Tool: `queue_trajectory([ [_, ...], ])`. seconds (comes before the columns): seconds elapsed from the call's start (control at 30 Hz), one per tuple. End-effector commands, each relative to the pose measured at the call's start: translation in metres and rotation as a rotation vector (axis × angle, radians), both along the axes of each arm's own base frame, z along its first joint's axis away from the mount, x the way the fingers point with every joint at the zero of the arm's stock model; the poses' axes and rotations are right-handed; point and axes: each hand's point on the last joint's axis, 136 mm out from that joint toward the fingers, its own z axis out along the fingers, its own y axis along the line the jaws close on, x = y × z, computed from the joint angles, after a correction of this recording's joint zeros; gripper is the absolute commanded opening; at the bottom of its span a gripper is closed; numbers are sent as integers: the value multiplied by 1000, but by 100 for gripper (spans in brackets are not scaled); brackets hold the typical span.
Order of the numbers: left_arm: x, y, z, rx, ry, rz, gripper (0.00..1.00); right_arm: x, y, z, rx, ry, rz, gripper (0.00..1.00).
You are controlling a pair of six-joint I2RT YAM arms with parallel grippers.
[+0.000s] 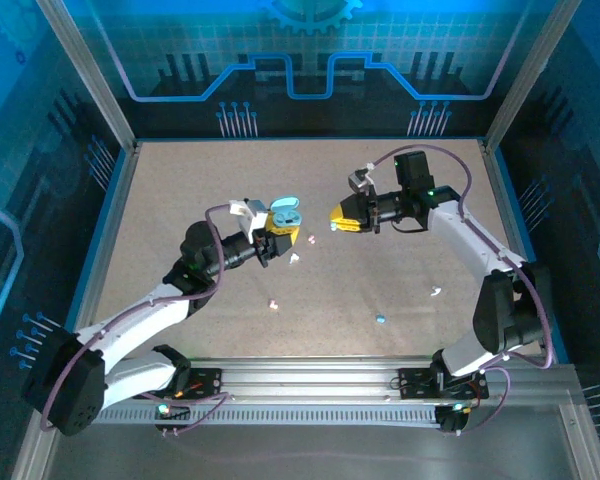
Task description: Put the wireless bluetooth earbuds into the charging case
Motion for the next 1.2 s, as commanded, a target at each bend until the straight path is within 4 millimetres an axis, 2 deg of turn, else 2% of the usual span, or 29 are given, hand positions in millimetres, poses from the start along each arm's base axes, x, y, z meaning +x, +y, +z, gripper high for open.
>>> queue_trajectory([
  [0.0,-6,-6,6,16,-77,-66,32,-6,5,24,33,-14,33,21],
  [0.23,-10,-14,5,34,-140,-116,32,-8,7,39,-27,-171,-14,21],
  [0.4,-12,-24,5,45,-168,-132,32,-19,16,44,-66,-304,-9,21],
  [0.83,-10,-35,13,29,-197,-136,32,-20,27,48,-51,-324,-30,21],
  [1.17,-12,-37,18,14,-206,-142,32,-20,35,39,-84,-325,-27,21],
])
